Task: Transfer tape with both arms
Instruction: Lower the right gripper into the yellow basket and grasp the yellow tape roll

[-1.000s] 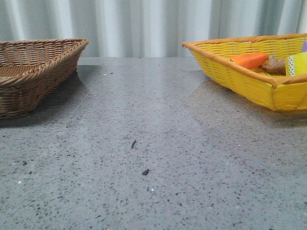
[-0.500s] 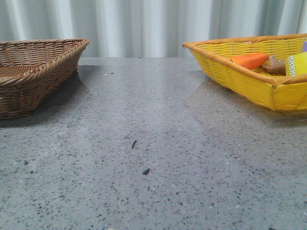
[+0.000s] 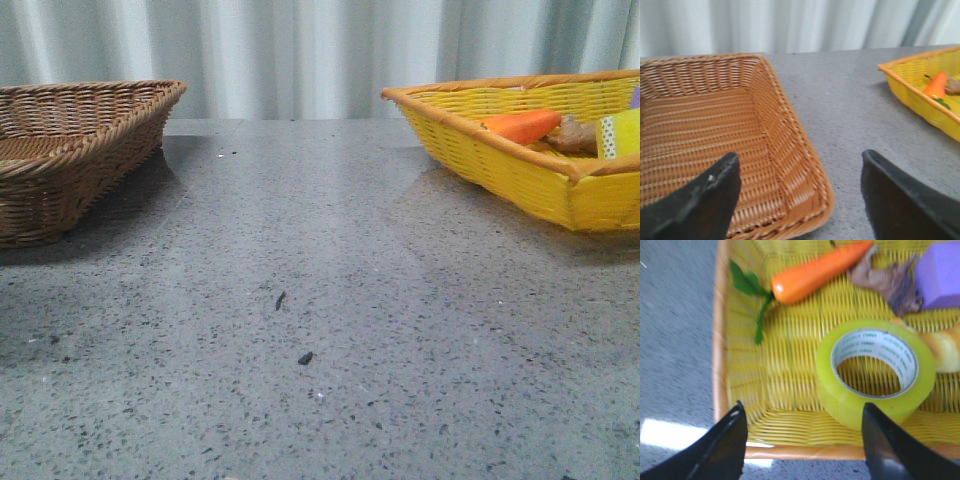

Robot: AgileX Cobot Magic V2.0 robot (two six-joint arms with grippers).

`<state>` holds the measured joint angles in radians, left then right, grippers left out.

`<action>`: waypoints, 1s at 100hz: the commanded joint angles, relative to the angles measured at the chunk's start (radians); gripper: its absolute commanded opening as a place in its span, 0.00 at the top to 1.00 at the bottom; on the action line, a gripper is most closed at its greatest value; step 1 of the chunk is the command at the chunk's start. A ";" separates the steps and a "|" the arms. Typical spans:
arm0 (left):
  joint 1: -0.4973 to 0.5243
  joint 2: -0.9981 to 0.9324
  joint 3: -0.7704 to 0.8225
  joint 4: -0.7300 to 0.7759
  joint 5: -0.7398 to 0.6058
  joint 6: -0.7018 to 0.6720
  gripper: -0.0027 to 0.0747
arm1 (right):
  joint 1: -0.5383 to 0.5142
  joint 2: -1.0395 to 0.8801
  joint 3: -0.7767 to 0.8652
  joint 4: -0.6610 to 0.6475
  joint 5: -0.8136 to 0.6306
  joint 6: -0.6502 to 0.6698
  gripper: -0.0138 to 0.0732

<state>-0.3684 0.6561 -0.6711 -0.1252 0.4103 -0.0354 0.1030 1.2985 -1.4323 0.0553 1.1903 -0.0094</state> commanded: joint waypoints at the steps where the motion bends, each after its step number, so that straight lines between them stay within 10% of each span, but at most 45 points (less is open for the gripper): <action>1: -0.032 0.004 -0.037 -0.013 -0.058 -0.001 0.40 | 0.000 0.090 -0.102 -0.024 0.033 -0.015 0.36; 48: -0.046 0.004 -0.037 -0.015 0.015 -0.001 0.40 | -0.002 0.353 -0.140 -0.112 0.051 -0.039 0.37; 75: -0.046 0.004 -0.037 -0.015 0.017 -0.001 0.40 | -0.002 0.363 -0.140 -0.112 0.060 -0.039 0.92; 100: -0.046 0.004 -0.037 -0.015 0.022 -0.001 0.40 | 0.000 0.302 -0.181 -0.112 -0.007 -0.039 0.91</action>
<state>-0.4087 0.6561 -0.6711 -0.1288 0.4976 -0.0354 0.1072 1.6927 -1.5504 -0.0349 1.2327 -0.0425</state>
